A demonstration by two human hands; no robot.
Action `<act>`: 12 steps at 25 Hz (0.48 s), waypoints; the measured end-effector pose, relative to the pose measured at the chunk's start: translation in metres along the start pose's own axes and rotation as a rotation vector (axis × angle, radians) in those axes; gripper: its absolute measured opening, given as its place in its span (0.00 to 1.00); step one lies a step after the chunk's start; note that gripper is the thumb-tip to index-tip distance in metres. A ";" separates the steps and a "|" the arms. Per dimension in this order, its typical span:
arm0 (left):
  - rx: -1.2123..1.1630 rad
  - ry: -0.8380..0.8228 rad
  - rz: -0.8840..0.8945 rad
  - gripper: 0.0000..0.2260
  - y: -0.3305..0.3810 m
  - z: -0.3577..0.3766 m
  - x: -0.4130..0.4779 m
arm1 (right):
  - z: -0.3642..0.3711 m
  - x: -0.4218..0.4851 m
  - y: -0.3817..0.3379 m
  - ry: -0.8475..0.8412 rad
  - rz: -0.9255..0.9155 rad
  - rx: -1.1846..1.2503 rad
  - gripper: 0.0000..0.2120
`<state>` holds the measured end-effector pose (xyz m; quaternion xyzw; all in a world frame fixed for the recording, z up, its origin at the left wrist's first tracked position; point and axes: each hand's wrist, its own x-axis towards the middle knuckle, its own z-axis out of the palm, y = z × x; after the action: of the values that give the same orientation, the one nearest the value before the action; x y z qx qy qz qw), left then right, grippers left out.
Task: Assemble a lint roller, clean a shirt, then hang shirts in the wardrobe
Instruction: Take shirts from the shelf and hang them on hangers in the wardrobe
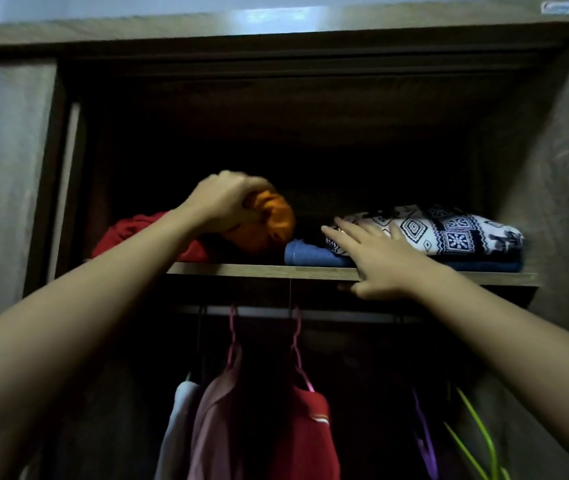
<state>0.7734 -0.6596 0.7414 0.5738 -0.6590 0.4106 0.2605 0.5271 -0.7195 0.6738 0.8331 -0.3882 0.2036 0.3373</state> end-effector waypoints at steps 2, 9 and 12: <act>-0.052 0.223 -0.017 0.24 -0.001 -0.009 0.001 | 0.001 -0.001 0.000 0.011 0.005 0.011 0.45; -0.003 0.507 0.134 0.23 0.012 -0.036 -0.027 | 0.014 -0.014 -0.004 0.229 0.153 -0.003 0.45; -0.017 0.632 0.171 0.22 0.022 -0.044 -0.076 | 0.026 -0.033 -0.007 0.350 0.177 0.014 0.45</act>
<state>0.7616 -0.5812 0.6977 0.3585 -0.5948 0.5831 0.4216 0.5140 -0.7185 0.6334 0.7499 -0.3941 0.3767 0.3747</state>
